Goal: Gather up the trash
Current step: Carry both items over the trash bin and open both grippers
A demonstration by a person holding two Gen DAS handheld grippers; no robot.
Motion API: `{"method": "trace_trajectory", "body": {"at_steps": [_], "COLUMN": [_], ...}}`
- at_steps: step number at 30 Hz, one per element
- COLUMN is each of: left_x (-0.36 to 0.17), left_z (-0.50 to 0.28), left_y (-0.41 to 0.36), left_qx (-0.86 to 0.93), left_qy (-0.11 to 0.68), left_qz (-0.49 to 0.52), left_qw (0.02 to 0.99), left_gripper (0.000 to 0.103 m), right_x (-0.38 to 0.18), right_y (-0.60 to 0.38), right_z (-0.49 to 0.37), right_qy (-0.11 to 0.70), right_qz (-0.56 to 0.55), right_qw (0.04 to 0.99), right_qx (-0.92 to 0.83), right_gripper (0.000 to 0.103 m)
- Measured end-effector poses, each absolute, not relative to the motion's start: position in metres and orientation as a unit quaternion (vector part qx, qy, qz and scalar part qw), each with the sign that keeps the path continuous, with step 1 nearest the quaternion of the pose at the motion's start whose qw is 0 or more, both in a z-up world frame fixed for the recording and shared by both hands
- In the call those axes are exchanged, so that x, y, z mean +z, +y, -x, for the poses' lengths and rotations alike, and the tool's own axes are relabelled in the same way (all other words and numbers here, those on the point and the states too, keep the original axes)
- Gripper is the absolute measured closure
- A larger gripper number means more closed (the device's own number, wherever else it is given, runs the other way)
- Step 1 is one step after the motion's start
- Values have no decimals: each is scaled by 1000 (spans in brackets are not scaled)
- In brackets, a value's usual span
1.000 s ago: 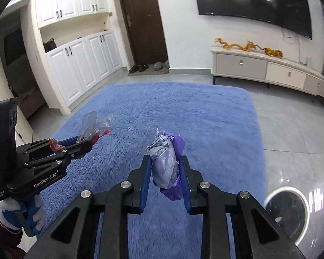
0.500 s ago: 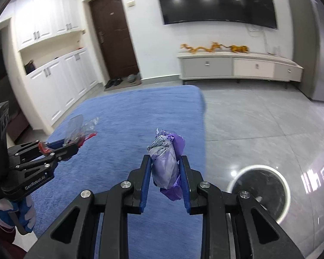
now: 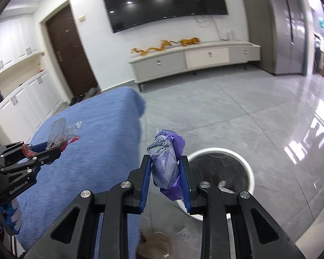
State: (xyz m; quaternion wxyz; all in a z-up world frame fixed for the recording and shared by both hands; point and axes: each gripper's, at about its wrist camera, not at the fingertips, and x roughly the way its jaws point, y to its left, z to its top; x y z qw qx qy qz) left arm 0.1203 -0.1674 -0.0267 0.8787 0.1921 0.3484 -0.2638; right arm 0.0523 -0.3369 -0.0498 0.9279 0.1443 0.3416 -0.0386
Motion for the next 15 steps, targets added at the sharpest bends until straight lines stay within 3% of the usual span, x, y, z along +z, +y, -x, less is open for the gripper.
{"method": "trace_trajectory", "body": {"at_steps": [15], "left_x": [-79], "left_z": [-190], "left_y": [-317], "left_qx": [-354], "left_qy": [435], "left_qz": [-173], "left_qw": [809], "left_gripper": [82], "right_x": [-138], "right_y": [-437], "right_z": [-102], "right_qy": [398], "right_qz": [-209], "right_qw": [887], "right_qx": [-109], "right_gripper": [76]}}
